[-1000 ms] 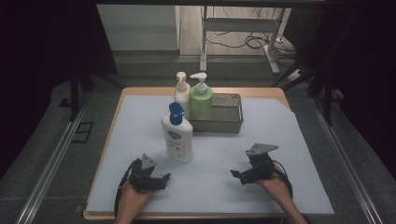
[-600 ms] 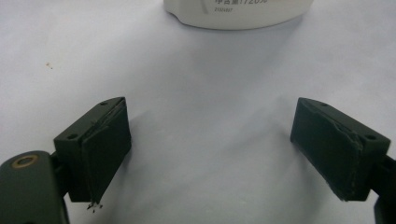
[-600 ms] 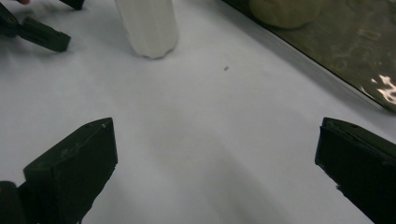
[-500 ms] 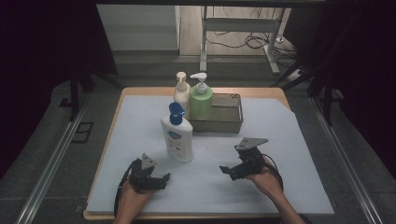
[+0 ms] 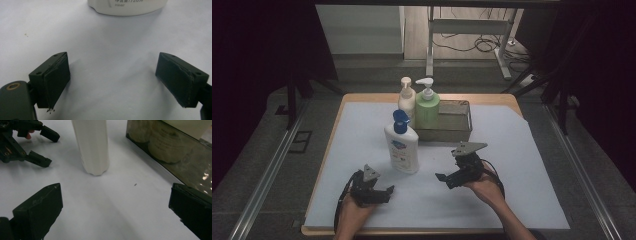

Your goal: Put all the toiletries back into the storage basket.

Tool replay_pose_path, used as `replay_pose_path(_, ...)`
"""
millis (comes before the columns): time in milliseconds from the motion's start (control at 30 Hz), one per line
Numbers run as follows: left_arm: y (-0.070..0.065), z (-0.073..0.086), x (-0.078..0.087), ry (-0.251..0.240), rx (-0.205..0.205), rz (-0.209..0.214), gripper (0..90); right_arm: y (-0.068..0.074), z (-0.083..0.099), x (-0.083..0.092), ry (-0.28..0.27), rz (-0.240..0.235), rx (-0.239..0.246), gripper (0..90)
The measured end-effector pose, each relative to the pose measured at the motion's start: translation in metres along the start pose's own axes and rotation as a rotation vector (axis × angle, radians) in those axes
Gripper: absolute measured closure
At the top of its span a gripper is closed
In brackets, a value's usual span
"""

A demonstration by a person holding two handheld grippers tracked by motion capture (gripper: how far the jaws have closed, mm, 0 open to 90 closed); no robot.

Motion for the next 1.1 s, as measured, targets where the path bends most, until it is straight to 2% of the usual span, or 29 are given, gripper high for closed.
replay_pose_path(167,0.0,0.0,0.0,-0.001,0.001,0.0,12.1,0.006,-0.009,-0.005,-0.006,0.006,0.017,0.0)
replay_pose_path(333,0.0,0.0,0.0,-0.001,0.0,0.0,12.1,0.014,-0.02,-0.009,-0.009,-0.015,0.028,0.0)
replay_pose_path(500,0.0,0.0,0.0,-0.001,0.0,0.001,12.1,0.019,-0.034,-0.013,-0.03,-0.037,0.015,0.0)
replay_pose_path(667,0.0,0.0,0.0,-0.001,0.001,0.001,12.1,0.024,-0.048,-0.017,-0.046,-0.029,0.023,2.4)
replay_pose_path(867,0.0,0.0,0.0,-0.003,0.001,0.0,12.1,0.032,-0.065,-0.024,-0.048,-0.036,0.054,2.5)
replay_pose_path(1100,0.0,0.0,0.0,-0.001,0.001,0.001,12.1,0.035,-0.085,-0.033,-0.061,-0.013,0.061,2.3)
Point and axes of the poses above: each handheld gripper's, and its own axes: x roughly backward along the jaws, z roughly out of its underside, y roughly to its left, the point moved 7 cm from there along -x, roughly forward along the jaws, and after that the axes turned 7 degrees about z, right-handed, at the moved point
